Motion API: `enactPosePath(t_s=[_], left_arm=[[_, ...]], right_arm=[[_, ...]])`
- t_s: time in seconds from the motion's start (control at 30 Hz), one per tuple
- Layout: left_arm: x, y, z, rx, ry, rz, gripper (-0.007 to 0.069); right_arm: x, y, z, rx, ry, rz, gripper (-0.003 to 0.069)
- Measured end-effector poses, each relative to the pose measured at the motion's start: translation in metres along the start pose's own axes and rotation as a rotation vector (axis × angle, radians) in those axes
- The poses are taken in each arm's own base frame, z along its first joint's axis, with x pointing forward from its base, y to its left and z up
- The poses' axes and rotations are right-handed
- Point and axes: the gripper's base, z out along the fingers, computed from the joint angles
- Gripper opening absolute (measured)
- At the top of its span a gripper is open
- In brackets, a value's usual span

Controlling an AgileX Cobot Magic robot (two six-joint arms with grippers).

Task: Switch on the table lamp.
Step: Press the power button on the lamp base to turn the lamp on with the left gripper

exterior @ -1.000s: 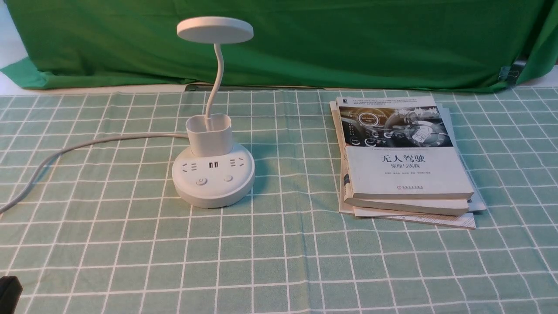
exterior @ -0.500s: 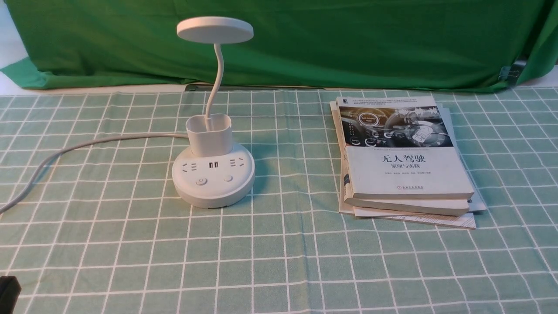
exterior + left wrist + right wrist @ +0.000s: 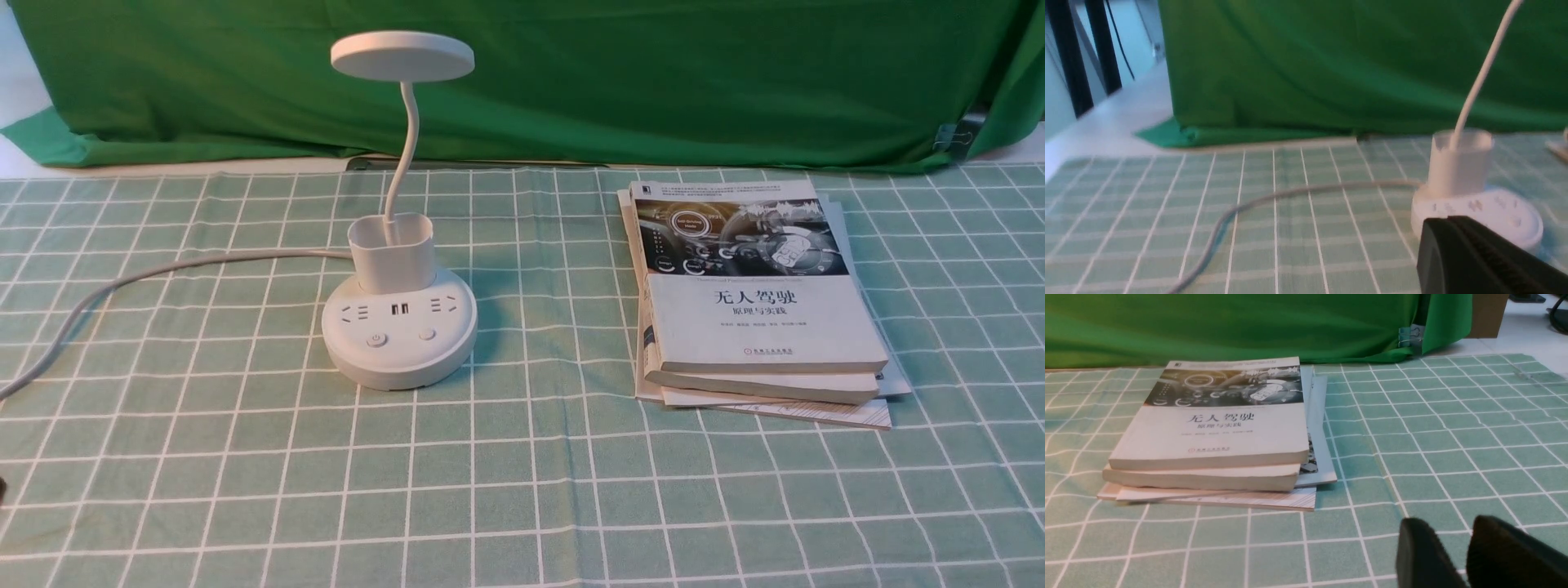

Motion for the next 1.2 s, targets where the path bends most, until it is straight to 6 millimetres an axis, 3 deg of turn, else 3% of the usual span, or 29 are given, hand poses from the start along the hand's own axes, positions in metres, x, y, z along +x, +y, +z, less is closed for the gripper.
enactPosePath(t_s=[0.37,0.5,0.53,0.6,0.67,0.7,0.73,0.77,0.9,0.93,0.97,1.0,1.2], left_arm=[[-0.048,0.002,-0.014,-0.026,-0.557,0.013,0.0001],[-0.069,0.003,-0.028,0.015,-0.799,-0.108,0.0001],[-0.075,0.003,-0.03,0.024,-0.823,-0.126,0.0001],[-0.111,0.003,-0.038,0.06,-0.833,-0.201,0.0001],[-0.142,0.003,-0.037,0.06,-0.732,-0.211,0.0001],[-0.149,0.003,-0.036,0.058,-0.698,-0.212,0.0001],[-0.173,0.002,-0.033,0.051,-0.58,-0.213,0.0001],[-0.184,0.002,-0.023,0.04,-0.423,-0.214,0.0001],[-0.196,0.002,0.02,0.004,-0.029,-0.197,0.0001],[-0.191,0.002,0.037,-0.009,0.08,-0.189,0.0001],[-0.189,0.002,0.04,-0.011,0.109,-0.189,0.0001],[-0.174,0.002,0.064,-0.019,0.263,-0.199,0.0001],[-0.107,-0.017,0.14,0.13,0.726,-0.271,0.0001]], right_arm=[[0.0,0.0,0.0,0.0,0.0,0.0,0.0239],[0.0,0.0,0.0,0.0,0.0,0.0,0.0239],[0.0,0.0,0.0,0.0,0.0,0.0,0.0239],[0.0,0.0,0.0,0.0,-0.001,0.0,0.0239],[0.0,0.0,0.0,0.0,-0.001,0.0,0.0239],[0.0,0.0,0.0,0.0,-0.001,0.0,0.0239],[0.0,0.0,0.0,0.0,-0.001,0.0,0.0239],[0.0,0.0,0.0,0.0,-0.001,0.0,0.0239],[0.0,0.0,0.0,0.0,-0.001,0.0,0.0239],[0.0,0.0,0.0,0.0,-0.001,0.0,0.0239],[0.0,0.0,0.0,0.0,-0.001,0.0,0.0239],[0.0,0.0,0.0,0.0,-0.001,0.0,0.0239],[0.0,0.0,0.0,0.0,-0.001,0.0,0.0239]])
